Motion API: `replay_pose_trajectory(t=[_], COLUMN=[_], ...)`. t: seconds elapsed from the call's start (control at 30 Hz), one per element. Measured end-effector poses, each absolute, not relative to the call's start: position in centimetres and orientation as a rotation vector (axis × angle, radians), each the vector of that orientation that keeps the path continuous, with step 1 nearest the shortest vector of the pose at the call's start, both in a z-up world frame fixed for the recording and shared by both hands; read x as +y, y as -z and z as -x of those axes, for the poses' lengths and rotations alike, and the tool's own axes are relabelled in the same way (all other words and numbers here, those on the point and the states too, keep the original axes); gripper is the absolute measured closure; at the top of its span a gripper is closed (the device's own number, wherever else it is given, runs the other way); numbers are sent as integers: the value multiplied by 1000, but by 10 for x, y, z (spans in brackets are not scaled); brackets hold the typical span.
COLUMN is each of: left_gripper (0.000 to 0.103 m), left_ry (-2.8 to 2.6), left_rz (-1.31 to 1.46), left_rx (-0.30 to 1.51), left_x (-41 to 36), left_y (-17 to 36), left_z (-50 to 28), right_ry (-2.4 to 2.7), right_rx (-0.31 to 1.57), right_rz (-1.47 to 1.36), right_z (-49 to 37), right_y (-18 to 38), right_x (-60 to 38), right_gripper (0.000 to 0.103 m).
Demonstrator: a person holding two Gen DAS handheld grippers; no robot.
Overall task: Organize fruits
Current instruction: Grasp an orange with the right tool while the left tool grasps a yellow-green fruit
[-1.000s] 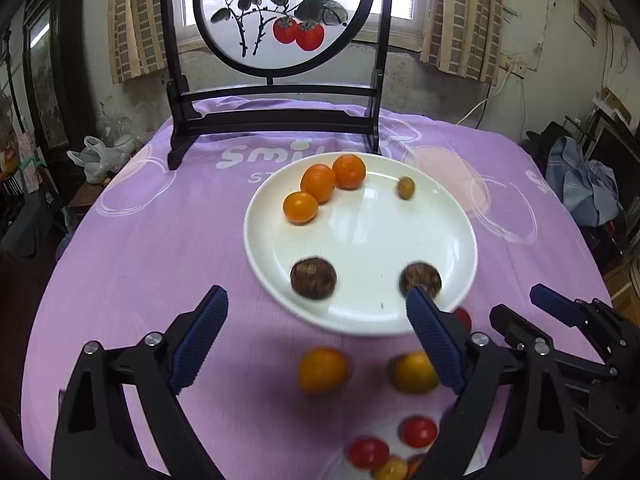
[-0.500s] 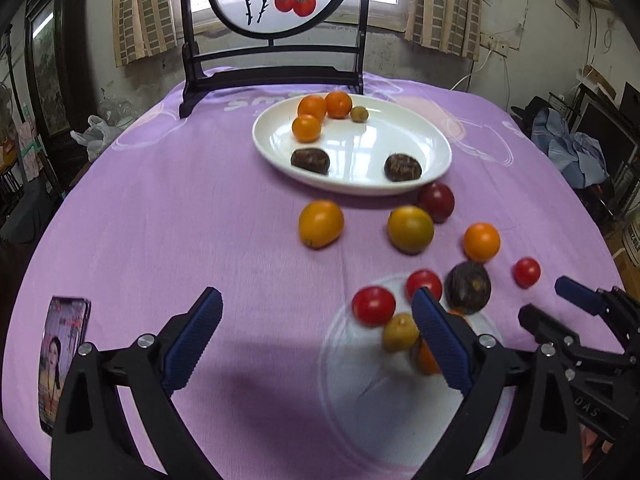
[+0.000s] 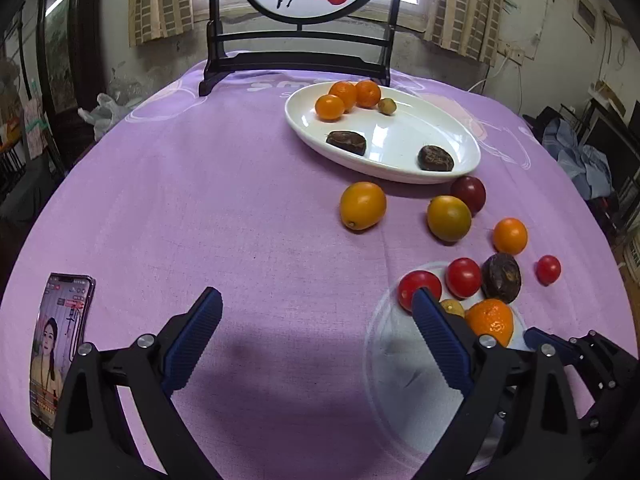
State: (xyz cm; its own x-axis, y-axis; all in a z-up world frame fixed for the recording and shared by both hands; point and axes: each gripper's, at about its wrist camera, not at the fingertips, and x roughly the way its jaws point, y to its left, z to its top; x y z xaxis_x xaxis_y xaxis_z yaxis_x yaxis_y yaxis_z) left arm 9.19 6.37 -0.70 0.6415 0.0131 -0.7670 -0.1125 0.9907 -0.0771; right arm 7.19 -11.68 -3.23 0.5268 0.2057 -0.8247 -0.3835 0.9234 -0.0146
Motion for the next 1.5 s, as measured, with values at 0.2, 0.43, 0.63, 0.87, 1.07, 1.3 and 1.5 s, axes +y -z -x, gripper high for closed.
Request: replay_pose_trajectory(t=[0.2, 0.43, 0.63, 0.87, 1.07, 1.3, 1.5], left_gripper=[10, 10, 9, 9, 28, 29, 53], left_ry=[-44, -39, -38, 16, 1, 13, 24], left_rz=[166, 199, 178, 92, 43, 9, -26], left_rx=[883, 915, 933, 961, 995, 1039, 1017], left_x=[70, 73, 65, 31, 15, -12, -30], left_y=[10, 18, 25, 32, 34, 41, 39], left_z=[-92, -96, -97, -93, -95, -108, -119], right_ry=[-384, -418, -409, -354, -351, -351, -367], right_rx=[949, 937, 936, 930, 902, 899, 909], right_rz=[227, 207, 151, 111, 79, 44, 30], right_z=[-83, -93, -84, -75, -73, -73, -72], right_y=[32, 30, 23, 23, 19, 20, 22], right_x=[-96, -84, -107, -146, -168, -189, -192], right_gripper=[43, 63, 63, 63, 63, 63, 63])
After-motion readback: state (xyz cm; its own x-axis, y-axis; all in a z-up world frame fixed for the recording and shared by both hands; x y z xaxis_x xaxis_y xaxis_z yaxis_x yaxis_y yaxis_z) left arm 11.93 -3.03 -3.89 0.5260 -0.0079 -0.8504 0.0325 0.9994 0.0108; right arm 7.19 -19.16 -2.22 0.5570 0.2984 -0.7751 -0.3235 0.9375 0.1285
